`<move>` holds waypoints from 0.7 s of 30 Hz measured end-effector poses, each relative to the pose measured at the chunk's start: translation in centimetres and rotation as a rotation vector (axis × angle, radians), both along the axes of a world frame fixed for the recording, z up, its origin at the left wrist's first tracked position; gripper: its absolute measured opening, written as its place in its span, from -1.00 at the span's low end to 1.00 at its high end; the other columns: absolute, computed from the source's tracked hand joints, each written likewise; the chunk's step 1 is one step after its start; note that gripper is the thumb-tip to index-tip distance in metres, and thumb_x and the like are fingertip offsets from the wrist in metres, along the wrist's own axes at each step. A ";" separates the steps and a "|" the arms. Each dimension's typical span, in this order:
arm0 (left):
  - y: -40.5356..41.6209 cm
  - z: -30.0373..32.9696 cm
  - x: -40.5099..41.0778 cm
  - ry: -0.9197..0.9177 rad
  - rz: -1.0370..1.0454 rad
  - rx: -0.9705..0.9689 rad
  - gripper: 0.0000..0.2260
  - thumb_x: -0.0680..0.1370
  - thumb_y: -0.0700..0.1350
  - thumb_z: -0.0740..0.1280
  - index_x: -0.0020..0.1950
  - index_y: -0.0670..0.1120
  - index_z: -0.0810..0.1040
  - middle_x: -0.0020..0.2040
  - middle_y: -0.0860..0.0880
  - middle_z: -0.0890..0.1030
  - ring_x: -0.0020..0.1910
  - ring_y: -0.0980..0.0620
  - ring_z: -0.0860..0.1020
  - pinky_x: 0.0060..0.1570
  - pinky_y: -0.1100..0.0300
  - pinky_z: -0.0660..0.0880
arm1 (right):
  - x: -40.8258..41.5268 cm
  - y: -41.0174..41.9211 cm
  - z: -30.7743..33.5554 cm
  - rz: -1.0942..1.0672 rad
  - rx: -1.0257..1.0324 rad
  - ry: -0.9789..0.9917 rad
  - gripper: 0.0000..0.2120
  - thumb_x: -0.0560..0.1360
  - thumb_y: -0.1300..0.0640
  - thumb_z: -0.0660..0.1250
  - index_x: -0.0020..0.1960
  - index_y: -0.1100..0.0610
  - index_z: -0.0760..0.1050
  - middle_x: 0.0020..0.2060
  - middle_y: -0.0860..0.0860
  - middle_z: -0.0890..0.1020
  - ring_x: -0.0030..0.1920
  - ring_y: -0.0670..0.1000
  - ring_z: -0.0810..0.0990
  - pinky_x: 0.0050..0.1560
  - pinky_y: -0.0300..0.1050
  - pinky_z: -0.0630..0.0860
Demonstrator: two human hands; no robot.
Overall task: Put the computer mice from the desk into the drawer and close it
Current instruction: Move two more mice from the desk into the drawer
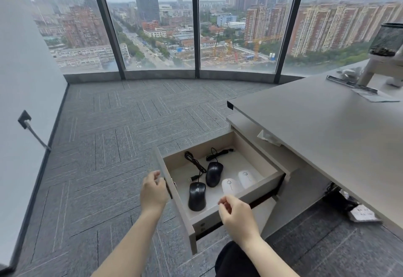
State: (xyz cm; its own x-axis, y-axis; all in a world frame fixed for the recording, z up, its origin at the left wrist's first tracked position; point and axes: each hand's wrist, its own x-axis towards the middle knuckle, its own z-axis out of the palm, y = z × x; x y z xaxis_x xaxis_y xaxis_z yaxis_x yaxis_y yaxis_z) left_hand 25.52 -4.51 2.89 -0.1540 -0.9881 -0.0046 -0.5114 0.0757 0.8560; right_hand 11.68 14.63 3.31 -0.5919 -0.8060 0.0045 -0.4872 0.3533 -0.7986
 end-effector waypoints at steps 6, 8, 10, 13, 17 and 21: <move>2.0 -2.4 1.3 0.126 -0.004 0.291 -0.62 0.57 -0.09 0.16 0.38 -0.09 0.42 0.33 -0.12 0.52 0.27 -0.14 0.48 0.29 -0.08 0.41 | 4.8 1.4 -1.5 0.182 0.143 -0.098 -0.64 0.32 -0.33 0.38 -0.10 -0.10 0.41 -0.18 -0.11 0.62 -0.22 -0.12 0.55 -0.18 -0.24 0.47; 2.5 -2.7 1.1 0.249 -0.015 0.402 -0.65 0.58 -0.10 0.15 0.36 -0.05 0.43 0.28 -0.11 0.55 0.21 -0.12 0.52 0.19 -0.09 0.48 | 5.8 1.2 -1.6 0.201 0.161 -0.101 -0.64 0.28 -0.33 0.42 -0.12 -0.18 0.38 -0.14 -0.22 0.66 -0.19 -0.20 0.59 -0.10 -0.24 0.49; 3.1 -2.7 0.8 0.366 -0.026 0.470 -0.67 0.61 -0.16 0.12 0.36 -0.05 0.43 0.24 -0.10 0.57 0.18 -0.09 0.54 0.02 0.03 0.52 | 6.4 0.7 -1.8 0.182 0.173 -0.065 -0.63 0.29 -0.31 0.43 -0.09 -0.15 0.39 -0.11 -0.23 0.68 -0.11 -0.19 0.61 -0.05 -0.18 0.52; 3.5 -2.5 0.6 0.462 -0.026 0.515 -0.63 0.61 -0.23 0.08 0.40 -0.05 0.41 0.25 -0.07 0.56 0.19 -0.05 0.53 -0.04 0.09 0.52 | 6.8 0.2 -2.2 0.124 0.173 0.011 -0.66 0.38 -0.26 0.40 -0.05 -0.07 0.41 -0.08 -0.19 0.66 -0.08 -0.13 0.59 -0.08 -0.12 0.52; 3.7 -2.2 -0.6 0.495 -0.064 0.552 -0.61 0.60 -0.26 0.05 0.39 -0.05 0.40 0.19 0.00 0.55 0.07 0.06 0.54 -0.04 0.08 0.50 | 5.7 0.2 -2.4 0.073 0.172 0.033 -0.70 0.40 -0.23 0.34 -0.09 -0.04 0.39 -0.11 -0.12 0.66 -0.12 -0.06 0.59 -0.13 -0.08 0.56; 3.7 -2.8 -3.7 0.484 -0.125 0.582 -0.57 0.59 -0.24 0.06 0.44 -0.02 0.36 0.30 0.00 0.53 0.22 0.00 0.52 0.09 -0.01 0.50 | 3.0 0.8 -2.6 0.001 0.174 0.045 -0.73 0.41 -0.21 0.33 -0.14 -0.06 0.34 -0.15 -0.10 0.65 -0.18 -0.06 0.59 -0.22 -0.10 0.51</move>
State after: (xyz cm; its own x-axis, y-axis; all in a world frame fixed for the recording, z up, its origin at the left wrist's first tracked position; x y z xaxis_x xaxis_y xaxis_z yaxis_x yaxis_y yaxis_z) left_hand 21.78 -0.82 0.05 -0.3821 -0.8222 -0.4219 -0.0867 -0.4227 0.9021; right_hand 14.64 15.47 0.68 -0.5938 -0.7973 -0.1086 -0.5212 0.4839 -0.7030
